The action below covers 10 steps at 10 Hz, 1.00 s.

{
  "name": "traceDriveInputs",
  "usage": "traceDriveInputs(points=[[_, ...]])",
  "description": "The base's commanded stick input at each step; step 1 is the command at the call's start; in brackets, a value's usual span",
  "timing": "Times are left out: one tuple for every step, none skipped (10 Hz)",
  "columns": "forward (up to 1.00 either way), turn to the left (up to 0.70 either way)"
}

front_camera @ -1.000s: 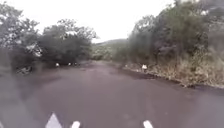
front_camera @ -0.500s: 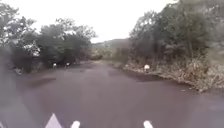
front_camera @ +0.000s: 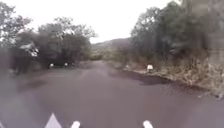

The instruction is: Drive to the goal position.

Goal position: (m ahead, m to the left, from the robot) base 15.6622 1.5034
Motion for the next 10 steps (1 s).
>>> traceDriveInputs(points=[[1.0, 0.0], [1.0, 0.0], [1.0, 0.0], [1.0, 0.0], [1.0, 0.0], [1.0, 0.0], [1.0, 0.0], [1.0, 0.0], [1.0, 0.0], [1.0, 0.0]])
